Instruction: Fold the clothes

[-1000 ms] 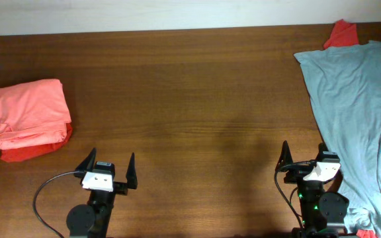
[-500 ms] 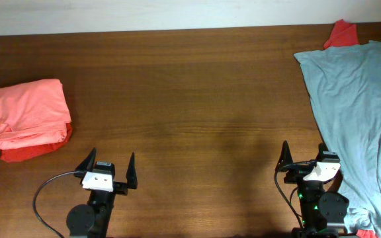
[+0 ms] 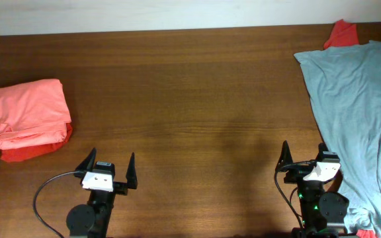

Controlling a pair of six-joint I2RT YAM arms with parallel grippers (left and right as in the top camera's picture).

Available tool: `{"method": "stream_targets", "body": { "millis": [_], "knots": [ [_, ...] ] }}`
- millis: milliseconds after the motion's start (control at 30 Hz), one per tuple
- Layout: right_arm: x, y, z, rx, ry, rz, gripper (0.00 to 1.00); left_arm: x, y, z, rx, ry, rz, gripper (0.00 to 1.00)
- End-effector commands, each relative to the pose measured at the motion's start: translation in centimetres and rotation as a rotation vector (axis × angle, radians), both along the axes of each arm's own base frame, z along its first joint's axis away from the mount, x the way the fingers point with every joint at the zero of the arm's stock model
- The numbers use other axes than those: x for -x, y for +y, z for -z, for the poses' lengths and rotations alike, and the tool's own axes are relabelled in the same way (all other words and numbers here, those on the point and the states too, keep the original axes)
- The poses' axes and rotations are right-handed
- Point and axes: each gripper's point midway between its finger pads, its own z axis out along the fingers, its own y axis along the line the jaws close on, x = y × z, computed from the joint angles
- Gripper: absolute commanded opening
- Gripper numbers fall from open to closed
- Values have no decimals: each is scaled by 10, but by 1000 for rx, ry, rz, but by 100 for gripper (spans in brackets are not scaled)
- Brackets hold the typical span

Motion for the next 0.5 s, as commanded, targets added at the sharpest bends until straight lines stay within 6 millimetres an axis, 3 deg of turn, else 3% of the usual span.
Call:
{"method": "stream_targets", "body": {
  "millis": [0,467],
  "knots": [
    [0,0,2,3,4,-4,99,0,1,2,-17,-2,-5,99],
    [1,12,0,-54,6,-66,99,-1,5,0,-24,-11,-29,99]
  ]
}}
